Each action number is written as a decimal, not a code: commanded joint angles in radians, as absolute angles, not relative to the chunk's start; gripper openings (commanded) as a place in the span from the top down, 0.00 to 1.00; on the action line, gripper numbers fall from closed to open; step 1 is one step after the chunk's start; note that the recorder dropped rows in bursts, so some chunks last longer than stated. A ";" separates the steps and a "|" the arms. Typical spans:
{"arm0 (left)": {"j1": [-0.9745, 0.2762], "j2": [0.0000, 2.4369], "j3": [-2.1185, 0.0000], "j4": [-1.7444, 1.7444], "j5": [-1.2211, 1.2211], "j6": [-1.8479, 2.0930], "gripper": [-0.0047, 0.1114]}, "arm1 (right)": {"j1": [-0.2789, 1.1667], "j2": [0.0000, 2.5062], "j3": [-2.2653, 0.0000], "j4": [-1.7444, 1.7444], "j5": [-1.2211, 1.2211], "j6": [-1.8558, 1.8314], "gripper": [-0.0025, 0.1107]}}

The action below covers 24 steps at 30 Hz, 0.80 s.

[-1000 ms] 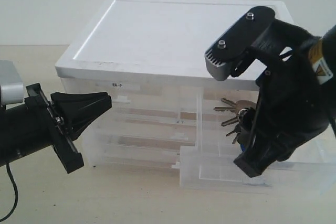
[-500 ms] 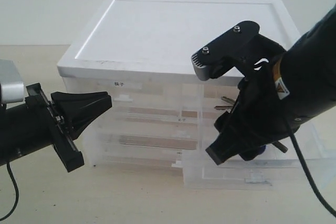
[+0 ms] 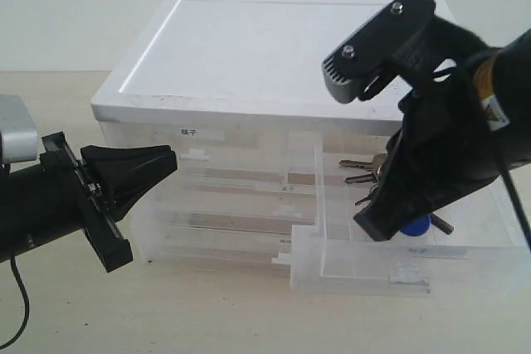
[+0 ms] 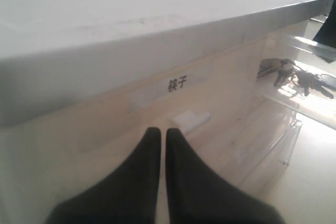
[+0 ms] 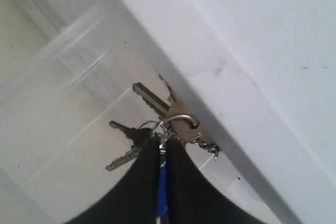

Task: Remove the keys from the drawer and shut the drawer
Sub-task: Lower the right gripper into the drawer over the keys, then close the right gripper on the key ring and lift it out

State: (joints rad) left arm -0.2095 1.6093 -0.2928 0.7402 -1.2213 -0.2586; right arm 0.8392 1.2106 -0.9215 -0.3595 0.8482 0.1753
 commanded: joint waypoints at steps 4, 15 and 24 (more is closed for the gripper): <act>-0.211 1.612 -0.297 0.749 -1.221 -0.271 0.92 | 0.838 1.103 -0.920 -0.362 0.834 0.146 0.98; -0.211 1.612 -0.297 0.760 -1.221 -0.277 0.92 | 0.838 1.243 -0.920 -0.430 0.852 0.289 0.35; -0.211 1.612 -0.297 0.777 -1.221 -0.284 0.92 | 0.838 1.336 -0.920 -0.504 0.856 0.417 0.44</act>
State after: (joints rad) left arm -0.2095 1.6093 -0.2928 0.7689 -1.2213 -0.2685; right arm 0.8408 1.3101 -0.9181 -0.4431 0.8574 0.3850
